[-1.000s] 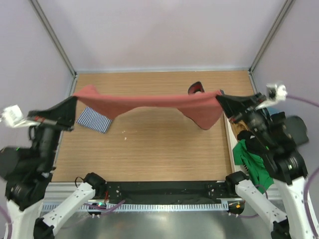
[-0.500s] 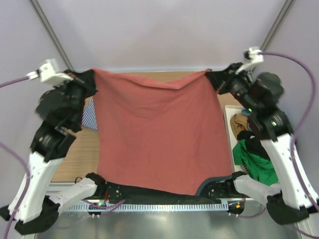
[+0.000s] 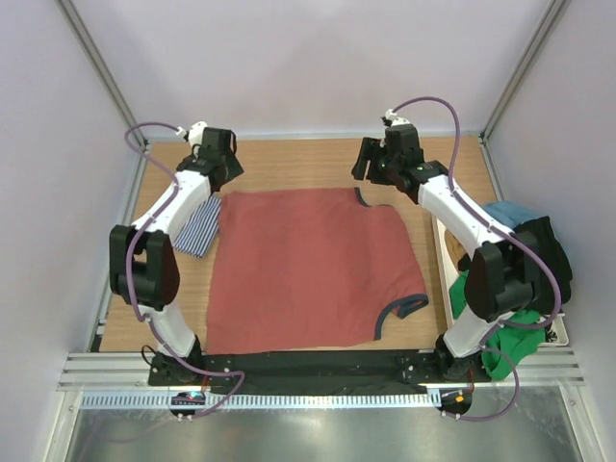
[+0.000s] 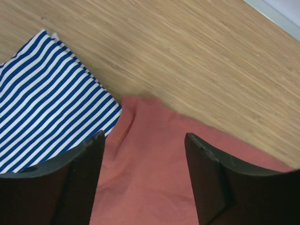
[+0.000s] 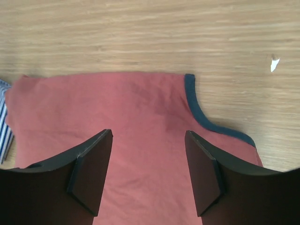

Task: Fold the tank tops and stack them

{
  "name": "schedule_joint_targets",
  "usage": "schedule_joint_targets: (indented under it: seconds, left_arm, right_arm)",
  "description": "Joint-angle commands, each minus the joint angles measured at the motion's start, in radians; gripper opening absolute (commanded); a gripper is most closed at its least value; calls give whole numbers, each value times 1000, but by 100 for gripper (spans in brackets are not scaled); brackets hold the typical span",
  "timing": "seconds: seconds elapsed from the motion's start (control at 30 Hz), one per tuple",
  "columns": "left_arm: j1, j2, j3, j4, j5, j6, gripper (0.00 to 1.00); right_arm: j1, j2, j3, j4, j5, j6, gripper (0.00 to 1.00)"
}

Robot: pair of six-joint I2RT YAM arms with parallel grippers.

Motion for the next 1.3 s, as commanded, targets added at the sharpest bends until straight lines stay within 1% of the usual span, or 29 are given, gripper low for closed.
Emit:
schedule_joint_targets:
  seconds: [0.0,0.03,0.1,0.13,0.2,0.23,0.3,0.37,0.43,0.5,0.53,0.57,0.67,0.7,0.8,0.9,0.93,1.07,1.13,1.2,1.23,1.27]
  left_arm:
    - [1,1,170,-69,24,-13,73]
    - [0,-11,162,-73,16,-13,78]
    - [4,-35,125,-67,16,-20,82]
    - [6,-60,111,-70,20,-23,83]
    - [15,-75,66,-71,37,-28,83]
    - [20,-83,49,-76,71,-40,83]
    - [41,-98,-13,-65,125,-52,82]
    - [55,-105,-57,-50,172,-72,77]
    - [76,-105,-123,-12,203,-95,63]
    - [104,-89,-174,19,221,-112,51]
    - [113,-83,-186,25,229,-127,48]
    - [133,-69,-209,42,253,-137,41]
    - [161,-52,-243,62,289,-160,31]
    - [164,-46,-254,70,289,-163,29]
    - [175,-46,-295,108,277,-174,29]
    - [211,-7,-309,139,289,-175,29]
    - [254,9,-298,145,300,-175,29]
    - [346,105,-275,174,376,-193,25]
    - [398,138,-268,171,380,-219,21]
    - [458,130,-294,182,375,-268,20]
    - [474,104,-321,211,376,-276,20]
    - [486,90,-329,219,366,-278,21]
  right_arm:
    - [-5,-137,8,79,31,13,70]
    - [-5,-154,-33,63,36,13,69]
    - [-3,-205,-84,57,37,13,70]
    - [-3,-222,-139,54,36,19,69]
    - [-3,-266,-191,48,46,36,69]
    - [-3,-278,-240,43,56,41,69]
    - [-3,-304,-288,42,82,53,68]
    - [-3,-343,-354,55,99,62,66]
    - [-3,-370,-411,80,94,72,66]
    - [-3,-381,-442,95,85,76,66]
    - [-3,-386,-462,97,80,78,65]
    - [-3,-386,-471,100,79,79,65]
    - [-5,-380,-495,105,83,81,64]
    - [-3,-378,-506,108,82,79,64]
    - [-3,-372,-535,126,82,91,63]
    - [-3,-358,-563,135,86,111,62]
    - [-3,-358,-571,137,94,116,61]
    - [-5,-366,-614,158,203,168,61]
    - [-3,-375,-629,152,325,208,58]
    - [-5,-386,-652,158,399,234,58]
    - [-8,-387,-660,164,405,237,59]
    - [-8,-384,-664,175,412,242,63]
